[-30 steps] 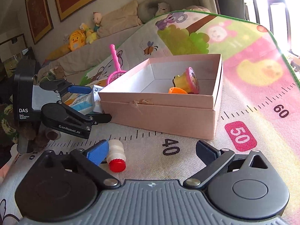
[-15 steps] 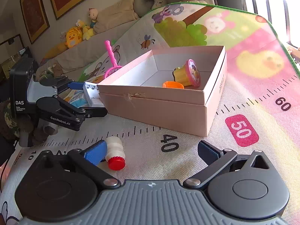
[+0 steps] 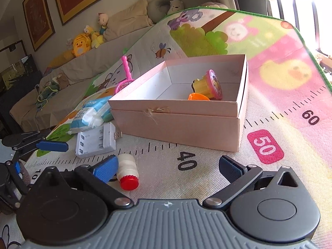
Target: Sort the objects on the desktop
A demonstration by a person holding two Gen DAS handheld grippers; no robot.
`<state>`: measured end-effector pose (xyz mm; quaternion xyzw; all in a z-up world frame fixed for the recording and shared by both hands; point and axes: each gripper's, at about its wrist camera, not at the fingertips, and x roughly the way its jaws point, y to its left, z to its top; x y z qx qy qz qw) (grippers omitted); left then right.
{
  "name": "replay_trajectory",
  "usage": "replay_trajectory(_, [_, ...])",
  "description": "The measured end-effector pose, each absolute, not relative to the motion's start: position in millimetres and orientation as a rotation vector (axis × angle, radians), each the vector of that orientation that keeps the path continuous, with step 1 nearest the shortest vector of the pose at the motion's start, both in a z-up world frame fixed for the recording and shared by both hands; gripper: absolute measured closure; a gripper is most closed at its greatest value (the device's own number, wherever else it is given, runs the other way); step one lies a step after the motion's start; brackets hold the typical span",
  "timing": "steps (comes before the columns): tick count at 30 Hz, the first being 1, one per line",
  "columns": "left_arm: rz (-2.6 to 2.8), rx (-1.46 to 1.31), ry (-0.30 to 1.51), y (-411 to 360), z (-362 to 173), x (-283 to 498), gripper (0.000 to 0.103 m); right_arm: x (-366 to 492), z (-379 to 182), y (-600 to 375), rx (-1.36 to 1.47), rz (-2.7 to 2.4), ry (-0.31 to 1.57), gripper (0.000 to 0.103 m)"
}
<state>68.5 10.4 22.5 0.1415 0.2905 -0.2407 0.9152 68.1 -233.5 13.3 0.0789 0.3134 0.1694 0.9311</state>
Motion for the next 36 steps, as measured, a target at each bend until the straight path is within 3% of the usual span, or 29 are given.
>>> replay_trajectory(14, [-0.259, 0.223, 0.69, -26, 12, 123, 0.002, 50, 14, -243, 0.17, 0.273, 0.622, 0.0])
replay_trajectory(16, [-0.258, 0.202, 0.708, -23, 12, 122, 0.01, 53, 13, -242, 0.173, 0.272, 0.632, 0.0])
replay_trajectory(20, [-0.246, 0.165, 0.708, -19, 12, 115, 0.017, 55, 12, -244, 0.184, 0.271, 0.636, 0.0])
replay_trajectory(24, [-0.264, 0.172, 0.692, -21, 15, 97, 0.049, 57, 10, -250, 0.225, 0.258, 0.644, 0.0])
replay_trajectory(25, [-0.277, 0.18, 0.69, -22, 15, 89, 0.05, 58, 10, -252, 0.236, 0.253, 0.644, 0.0])
replay_trajectory(30, [-0.387, 0.204, 0.695, -16, 17, 39, 0.049, 60, 8, -258, 0.281, 0.238, 0.649, 0.0])
replay_trajectory(32, [-0.392, 0.193, 0.706, -9, 18, 27, 0.043, 61, 8, -257, 0.279, 0.239, 0.656, 0.0])
replay_trajectory(34, [-0.343, 0.207, 0.7, -1, 17, 24, 0.02, 63, 7, -256, 0.271, 0.24, 0.666, 0.0])
replay_trajectory(36, [-0.263, 0.25, 0.68, 4, 15, 27, 0.01, 64, 7, -255, 0.267, 0.238, 0.678, 0.0])
